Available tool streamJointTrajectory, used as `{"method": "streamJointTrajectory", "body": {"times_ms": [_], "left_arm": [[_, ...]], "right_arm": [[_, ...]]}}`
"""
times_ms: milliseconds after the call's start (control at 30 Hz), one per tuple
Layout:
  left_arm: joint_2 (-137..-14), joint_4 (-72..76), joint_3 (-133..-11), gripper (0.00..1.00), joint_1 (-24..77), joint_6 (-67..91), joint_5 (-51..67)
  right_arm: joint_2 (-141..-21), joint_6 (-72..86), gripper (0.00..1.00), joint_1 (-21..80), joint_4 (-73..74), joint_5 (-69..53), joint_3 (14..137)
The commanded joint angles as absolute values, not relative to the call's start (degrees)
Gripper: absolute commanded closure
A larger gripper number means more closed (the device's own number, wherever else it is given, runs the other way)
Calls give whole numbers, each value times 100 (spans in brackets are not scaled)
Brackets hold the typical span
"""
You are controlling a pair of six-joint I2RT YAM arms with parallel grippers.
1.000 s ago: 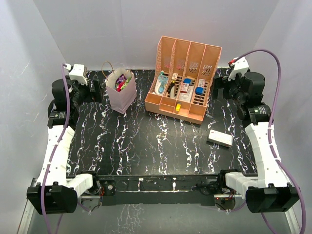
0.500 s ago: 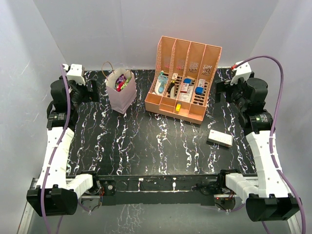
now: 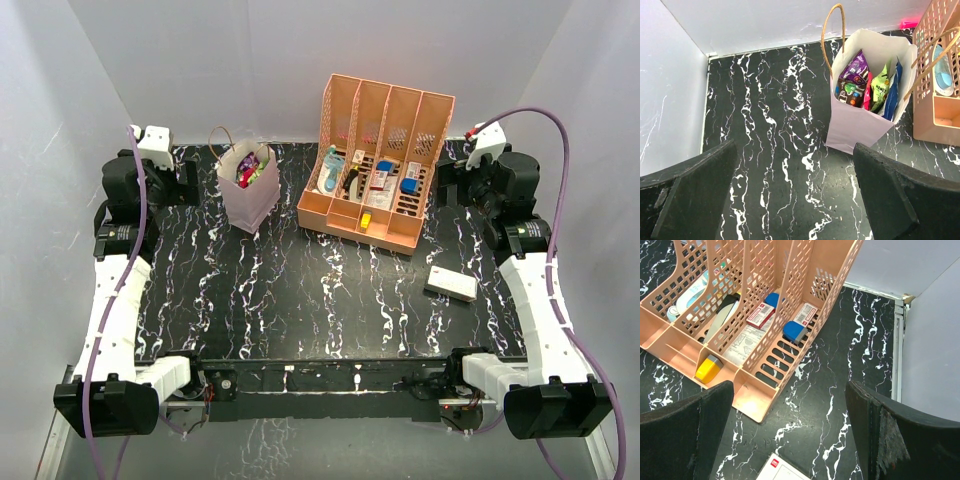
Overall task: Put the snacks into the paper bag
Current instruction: Reset both arms
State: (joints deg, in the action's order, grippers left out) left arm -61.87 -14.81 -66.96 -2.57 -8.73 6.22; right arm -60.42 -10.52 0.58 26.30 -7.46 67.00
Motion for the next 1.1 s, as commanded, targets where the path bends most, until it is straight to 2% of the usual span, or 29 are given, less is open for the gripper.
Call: {"method": "streamJointTrajectory", "body": {"times_ms": [0,767,1067], "left_arm": [[-6161,-1486,-6932,2,-285,-855,525],[-5940,-1716,-6925,2,-289,-616,947],[-5813,-1546,-6672,2,-283,-606,726]], "right_arm": [[-5951,-1011,2,18,2388,-850,7029],[-5702,-958,2,18,2578,-1001,6848],[-5602,-995,2,18,2636,-953,6858]]}}
